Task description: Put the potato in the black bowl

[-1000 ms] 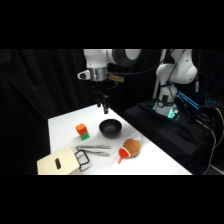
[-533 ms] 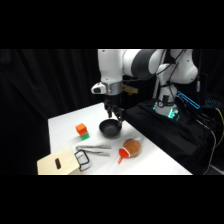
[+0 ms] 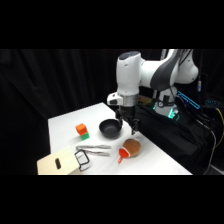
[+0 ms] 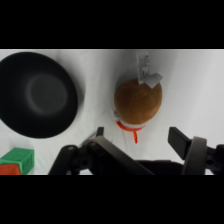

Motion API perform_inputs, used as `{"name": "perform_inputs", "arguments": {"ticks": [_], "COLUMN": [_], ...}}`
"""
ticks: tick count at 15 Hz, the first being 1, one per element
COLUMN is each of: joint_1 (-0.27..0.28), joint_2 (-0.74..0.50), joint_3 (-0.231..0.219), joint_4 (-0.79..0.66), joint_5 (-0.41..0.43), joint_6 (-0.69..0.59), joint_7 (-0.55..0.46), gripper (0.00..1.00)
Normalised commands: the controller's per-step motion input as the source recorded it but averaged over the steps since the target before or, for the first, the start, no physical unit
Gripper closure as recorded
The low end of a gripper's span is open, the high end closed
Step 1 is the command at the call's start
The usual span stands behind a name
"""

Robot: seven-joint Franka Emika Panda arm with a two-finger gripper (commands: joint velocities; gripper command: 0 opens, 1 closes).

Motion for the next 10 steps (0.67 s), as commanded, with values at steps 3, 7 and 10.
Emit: {"name": "perform_inputs", "arguments": {"ticks": [3,7,10], "joint_1": [0.042,0.055,0.083], "joint_2": [0.05,0.2,0.23], "joint_3": [0.034,0.05,0.068], "joint_4": [-0.29,-0.15,-0.03], "joint_5": [0.096,0.077,0.065], "joint_6": [0.5,0.44,0.31], "joint_7": [0.02,0.05,0.09], "gripper": [0.0,0.0,0.0]}}
